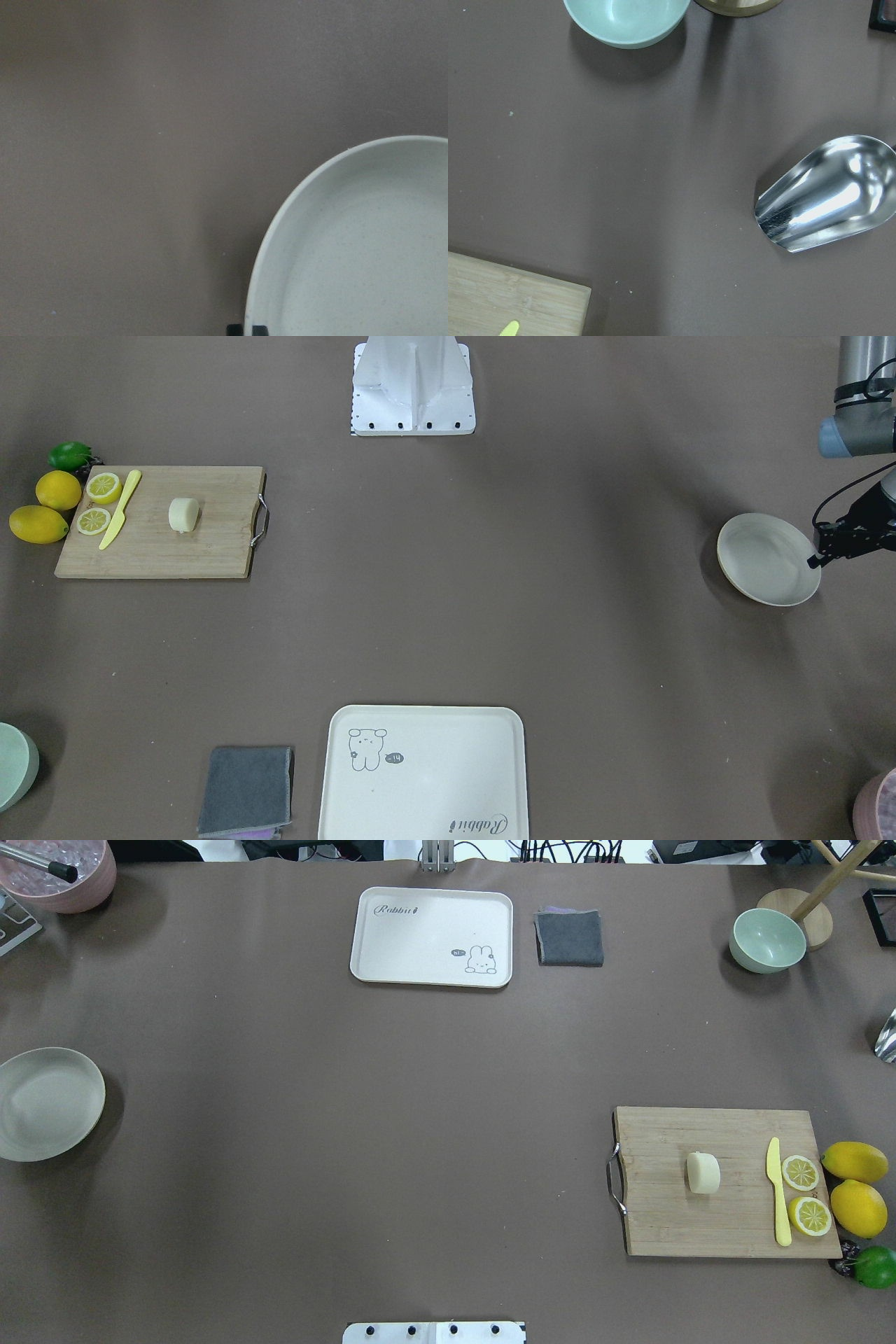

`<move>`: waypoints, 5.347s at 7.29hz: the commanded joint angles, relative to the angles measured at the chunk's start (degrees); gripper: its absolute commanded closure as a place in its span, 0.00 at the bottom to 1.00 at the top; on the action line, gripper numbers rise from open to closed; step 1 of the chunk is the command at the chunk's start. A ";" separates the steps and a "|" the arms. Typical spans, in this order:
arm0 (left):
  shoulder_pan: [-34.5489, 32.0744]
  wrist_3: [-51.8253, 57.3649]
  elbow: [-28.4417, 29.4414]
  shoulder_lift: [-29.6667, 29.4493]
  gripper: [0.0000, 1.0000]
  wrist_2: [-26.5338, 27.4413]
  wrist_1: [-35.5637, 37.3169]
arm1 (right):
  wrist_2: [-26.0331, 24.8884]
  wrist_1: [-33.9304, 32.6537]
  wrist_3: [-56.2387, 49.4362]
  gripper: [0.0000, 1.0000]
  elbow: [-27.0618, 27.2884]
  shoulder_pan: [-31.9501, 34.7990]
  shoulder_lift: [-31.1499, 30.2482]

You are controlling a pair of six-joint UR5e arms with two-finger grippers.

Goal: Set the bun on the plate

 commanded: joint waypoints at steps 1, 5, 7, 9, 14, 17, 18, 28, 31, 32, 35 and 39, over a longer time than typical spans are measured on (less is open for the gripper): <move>-6.87 -0.39 -6.72 -4.01 1.00 -10.34 12.36 | 2.47 0.15 -0.30 0.00 0.08 0.00 0.00; 8.06 -32.04 -25.62 -10.52 1.00 2.10 21.21 | -2.67 13.56 13.26 0.00 0.15 -6.82 1.74; 20.38 -44.81 -26.19 -17.26 1.00 13.82 21.65 | -4.38 14.56 27.76 0.00 2.52 -15.08 5.17; 29.19 -51.69 -26.10 -24.98 1.00 23.59 28.28 | -9.79 14.56 44.18 0.00 10.32 -24.64 5.19; 47.14 -60.86 -23.65 -34.69 1.00 41.64 36.68 | -18.53 14.65 60.87 0.00 14.67 -41.30 4.93; 47.43 -60.69 -21.70 -34.96 0.03 42.79 36.59 | -18.53 19.64 60.87 0.00 14.49 -42.80 0.63; 46.64 -60.52 -21.96 -34.79 0.02 42.79 36.59 | -18.53 19.75 60.87 0.00 14.40 -42.89 0.09; 38.90 -57.79 -24.60 -32.59 0.02 39.19 36.68 | -26.09 20.10 64.21 1.00 14.40 -52.56 -5.01; 37.68 -55.79 -25.92 -32.50 0.02 38.58 36.77 | -24.70 19.75 64.12 1.00 17.63 -49.41 -3.87; 36.10 -52.81 -27.40 -30.67 0.02 37.70 36.85 | -22.08 19.05 64.38 1.00 18.09 -48.26 -0.56; 27.85 -36.52 -29.88 -21.98 0.02 32.18 36.33 | -23.53 -0.13 65.26 1.00 17.22 -50.17 19.09; 23.52 -33.97 -30.93 -16.33 0.02 31.89 31.34 | -32.32 -1.96 67.64 1.00 0.46 -57.29 38.21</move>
